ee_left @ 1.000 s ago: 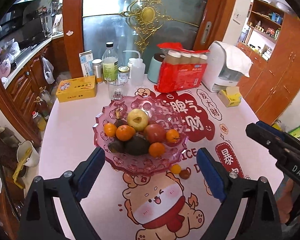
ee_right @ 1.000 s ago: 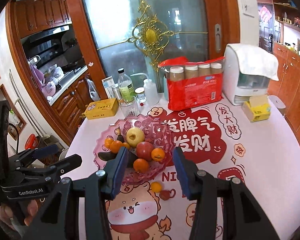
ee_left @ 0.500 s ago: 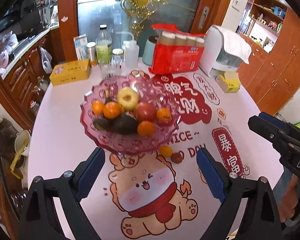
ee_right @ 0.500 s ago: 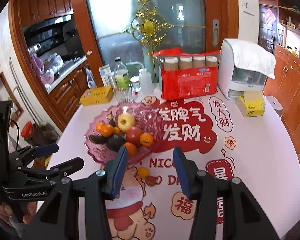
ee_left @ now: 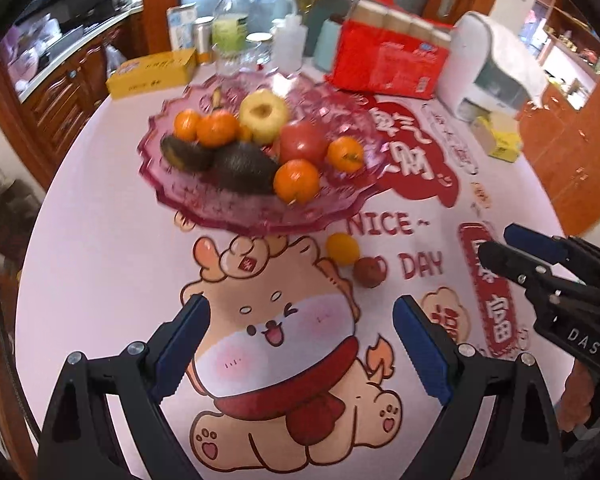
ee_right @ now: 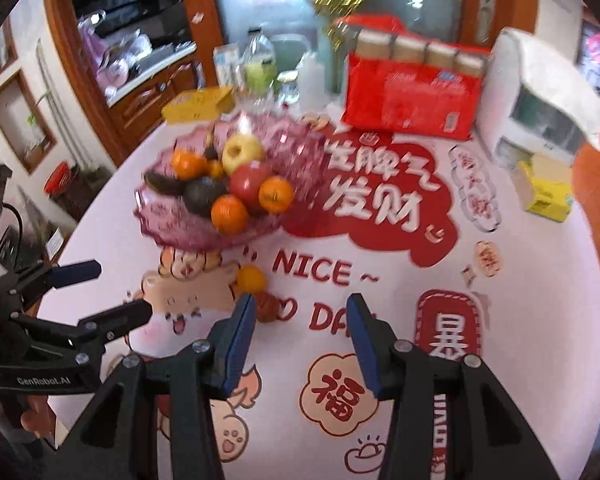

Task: Organize fruits
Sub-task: 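Withdraw both open tools toward the last small fruits on the cloth, then grasp the small orange with the left tool while the right tool grasps the lychee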

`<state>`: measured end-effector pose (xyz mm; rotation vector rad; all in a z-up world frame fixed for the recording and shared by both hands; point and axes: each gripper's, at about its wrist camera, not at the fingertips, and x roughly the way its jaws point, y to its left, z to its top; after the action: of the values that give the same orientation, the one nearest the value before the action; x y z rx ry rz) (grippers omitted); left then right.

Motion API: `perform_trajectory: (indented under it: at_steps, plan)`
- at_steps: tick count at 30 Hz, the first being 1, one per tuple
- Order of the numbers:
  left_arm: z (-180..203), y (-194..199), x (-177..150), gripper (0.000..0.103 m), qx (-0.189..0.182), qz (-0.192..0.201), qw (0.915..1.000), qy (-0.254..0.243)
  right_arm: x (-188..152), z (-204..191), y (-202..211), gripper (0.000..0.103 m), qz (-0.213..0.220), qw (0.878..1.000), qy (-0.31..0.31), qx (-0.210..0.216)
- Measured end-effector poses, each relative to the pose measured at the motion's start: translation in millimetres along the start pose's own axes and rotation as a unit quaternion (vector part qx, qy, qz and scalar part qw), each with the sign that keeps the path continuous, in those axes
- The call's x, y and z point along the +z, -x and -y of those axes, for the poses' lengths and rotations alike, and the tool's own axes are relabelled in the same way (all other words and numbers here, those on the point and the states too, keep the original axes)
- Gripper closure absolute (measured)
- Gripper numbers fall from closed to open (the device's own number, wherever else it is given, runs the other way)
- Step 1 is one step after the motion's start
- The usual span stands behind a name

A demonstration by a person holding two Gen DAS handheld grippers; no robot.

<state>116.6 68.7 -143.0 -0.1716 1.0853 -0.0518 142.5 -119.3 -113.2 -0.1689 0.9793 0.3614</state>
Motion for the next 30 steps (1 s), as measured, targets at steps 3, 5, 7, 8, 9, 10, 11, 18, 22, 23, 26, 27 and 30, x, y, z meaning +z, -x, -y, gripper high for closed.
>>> perform_trajectory:
  at_steps: [3,5,7,8,9,10,11,18,22,23,26,27,30]
  plan:
    - [-6,-13,-6,0.011,0.011,-0.007,0.9998,0.017,-6,0,-28,0.056,-0.023,0.999,0.015,0.024]
    - [-10,-20,-7,0.011,0.017,-0.008,0.9995,0.027,-8,-3,-43,0.056,-0.033,0.999,0.024,0.035]
    - [-14,-26,-9,0.011,0.020,-0.007,0.9990,0.039,-9,-6,-59,0.056,-0.043,0.997,0.033,0.045]
    - [-16,-29,-9,0.011,0.022,-0.007,0.9988,0.042,-9,-7,-67,0.056,-0.048,0.997,0.037,0.049]
    - [-17,-34,-9,0.011,0.025,-0.004,0.9986,0.046,-9,-9,-74,0.056,-0.051,0.997,0.041,0.052]
    - [-19,-37,-8,0.011,0.029,-0.003,0.9984,0.048,-9,-11,-81,0.056,-0.054,0.996,0.045,0.056]
    - [-19,-38,-7,0.011,0.030,-0.002,0.9983,0.050,-8,-13,-87,0.056,-0.056,0.996,0.048,0.059]
    - [-17,-57,-5,0.011,0.036,-0.002,0.9980,0.052,-10,-20,-118,0.064,-0.078,0.992,0.066,0.074]
    - [-11,-66,-5,0.011,0.032,-0.008,0.9985,0.044,-13,-18,-126,0.075,-0.091,0.989,0.058,0.100]
    - [-9,-68,-5,0.011,0.031,-0.009,0.9986,0.042,-14,-17,-126,0.076,-0.091,0.989,0.055,0.106]
    - [-1,-74,-3,0.011,0.026,-0.013,0.9990,0.035,-15,-10,-125,0.077,-0.088,0.990,0.044,0.103]
    - [2,-77,-3,0.011,0.024,-0.013,0.9991,0.033,-15,-6,-124,0.077,-0.087,0.990,0.038,0.101]
    - [10,-83,-1,0.011,0.019,-0.012,0.9993,0.030,-17,12,-120,0.078,-0.081,0.992,0.013,0.091]
